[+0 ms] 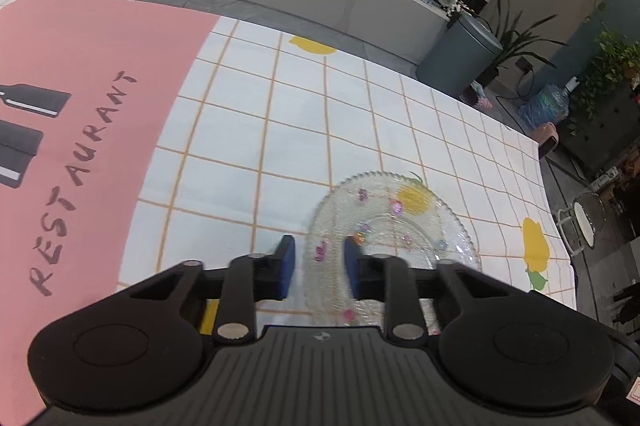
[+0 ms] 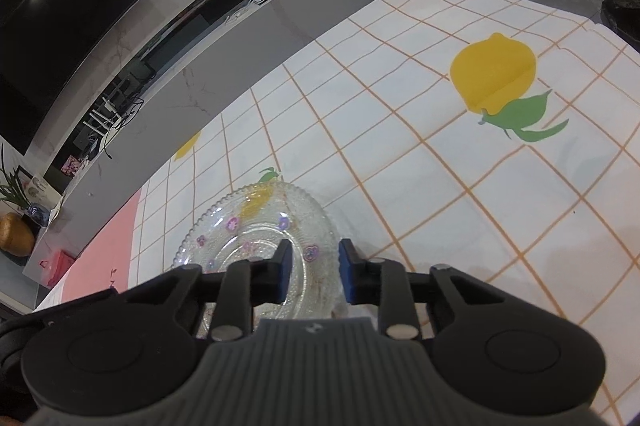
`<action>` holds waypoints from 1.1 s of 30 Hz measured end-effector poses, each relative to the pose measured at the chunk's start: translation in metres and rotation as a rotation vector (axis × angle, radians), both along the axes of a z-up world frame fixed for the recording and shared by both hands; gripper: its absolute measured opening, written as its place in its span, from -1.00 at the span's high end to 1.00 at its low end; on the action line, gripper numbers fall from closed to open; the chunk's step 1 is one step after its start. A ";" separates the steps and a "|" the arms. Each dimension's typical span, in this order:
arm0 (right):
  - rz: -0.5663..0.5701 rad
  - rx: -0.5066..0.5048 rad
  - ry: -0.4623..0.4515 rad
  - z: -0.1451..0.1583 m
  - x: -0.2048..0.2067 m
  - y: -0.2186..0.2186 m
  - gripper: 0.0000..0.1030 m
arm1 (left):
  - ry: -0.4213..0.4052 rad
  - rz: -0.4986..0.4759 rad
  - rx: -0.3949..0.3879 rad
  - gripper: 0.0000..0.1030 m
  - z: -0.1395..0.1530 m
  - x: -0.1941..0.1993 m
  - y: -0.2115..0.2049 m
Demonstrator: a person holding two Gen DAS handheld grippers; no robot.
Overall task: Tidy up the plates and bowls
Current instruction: 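Close both grippers on the small glass plate rim and lift it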
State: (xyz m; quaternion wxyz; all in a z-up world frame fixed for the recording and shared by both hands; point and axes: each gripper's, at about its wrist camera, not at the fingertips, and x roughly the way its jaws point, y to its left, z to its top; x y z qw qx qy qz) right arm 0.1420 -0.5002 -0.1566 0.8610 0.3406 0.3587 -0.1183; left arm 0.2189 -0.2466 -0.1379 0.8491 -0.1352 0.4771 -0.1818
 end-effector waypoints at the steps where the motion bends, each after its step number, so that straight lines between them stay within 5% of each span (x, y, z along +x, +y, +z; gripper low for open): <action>1: -0.008 0.004 0.002 0.000 -0.001 0.000 0.72 | -0.004 0.004 0.014 0.59 0.000 0.000 -0.001; 22: -0.012 0.053 0.021 0.023 -0.033 0.013 0.87 | -0.057 -0.003 0.064 0.76 0.033 -0.038 0.015; 33: 0.006 0.082 0.002 0.047 -0.072 0.042 0.87 | -0.102 0.045 0.015 0.76 0.065 -0.081 0.052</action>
